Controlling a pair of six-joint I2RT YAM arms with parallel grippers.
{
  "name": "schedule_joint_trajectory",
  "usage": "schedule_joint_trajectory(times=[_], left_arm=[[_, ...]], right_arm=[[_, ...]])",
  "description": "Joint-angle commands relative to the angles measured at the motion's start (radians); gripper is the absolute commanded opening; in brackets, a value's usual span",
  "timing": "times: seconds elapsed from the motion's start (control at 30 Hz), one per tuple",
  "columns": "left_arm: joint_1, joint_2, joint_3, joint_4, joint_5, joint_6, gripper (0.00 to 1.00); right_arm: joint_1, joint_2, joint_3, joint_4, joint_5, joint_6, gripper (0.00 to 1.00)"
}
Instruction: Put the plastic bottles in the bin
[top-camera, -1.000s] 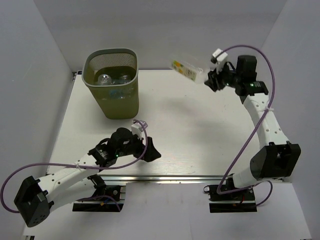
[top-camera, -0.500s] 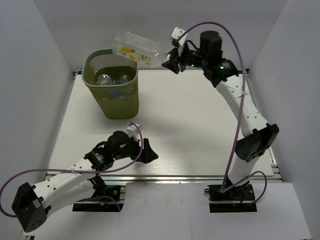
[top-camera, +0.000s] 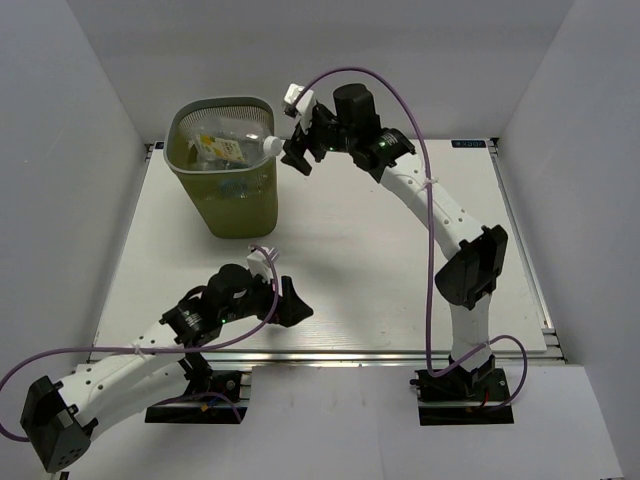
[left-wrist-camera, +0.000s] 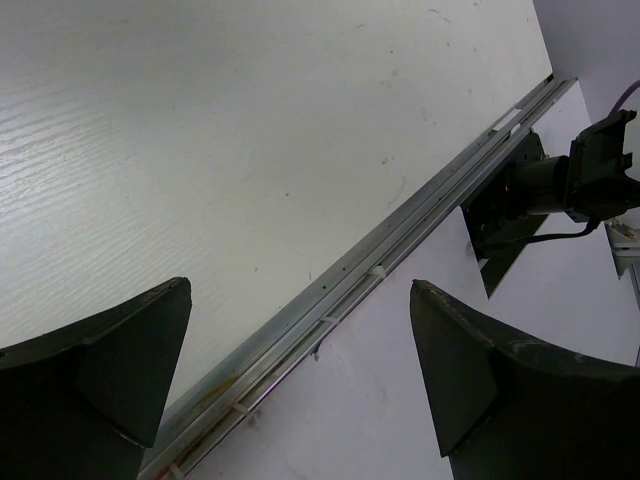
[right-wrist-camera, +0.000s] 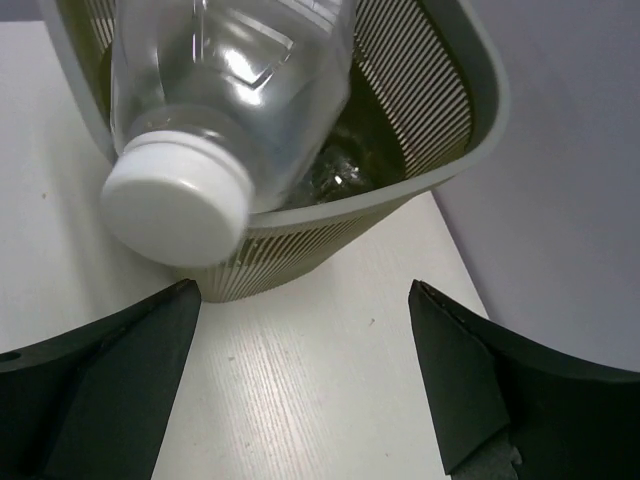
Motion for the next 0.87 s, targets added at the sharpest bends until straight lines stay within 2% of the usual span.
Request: schedule_joint_trajectory(times=[0.0, 0.1, 0.2, 0.23, 0.3, 0.33, 0.5, 0.63, 0.67, 0.83], left_arm=[[-0.003, -0.018, -0.002, -0.015, -0.022, -0.005, 1.00], [-0.003, 0.002, -0.002, 0.005, -0.022, -0.005, 1.00], [-0.003, 0.029, 0.007, 0.014, -0.013, -0.005, 1.00], [-0.003, 0.043, 0.007, 0.014, -0.013, -0.005, 1.00], [-0.003, 0.054, 0.016, 0.034, -0.013, 0.005, 1.00], [-0.003, 0.054, 0.016, 0.034, -0.013, 0.005, 1.00], [-0.003, 0.075, 0.039, 0.043, -0.025, 0.035, 1.00], [-0.003, 0.085, 0.109, 0.000, -0.086, 0.081, 1.00], [-0.003, 0.085, 0.120, 0.000, -0.097, 0.106, 1.00], [-0.003, 0.118, 0.174, 0.000, -0.118, 0.150, 1.00]], right_arm=[[0.006, -0.051, 0.068, 0.081, 0.074, 0.029, 0.90], [-0.003, -0.097, 0.062, 0.093, 0.122, 0.054, 0.90], [-0.023, -0.178, -0.025, 0.103, 0.234, 0.071, 0.90], [-0.031, -0.212, -0.116, 0.095, 0.275, 0.080, 0.90], [-0.066, -0.275, -0.177, 0.048, 0.329, 0.087, 0.90], [-0.080, -0.287, -0.274, 0.026, 0.352, 0.121, 0.90], [-0.149, -0.359, -0.453, -0.170, 0.476, 0.213, 0.90], [-0.169, -0.503, -0.658, -0.160, 0.562, 0.259, 0.90], [-0.172, -0.529, -0.756, -0.147, 0.561, 0.281, 0.90], [-0.210, -0.700, -0.935, -0.112, 0.578, 0.301, 0.90]])
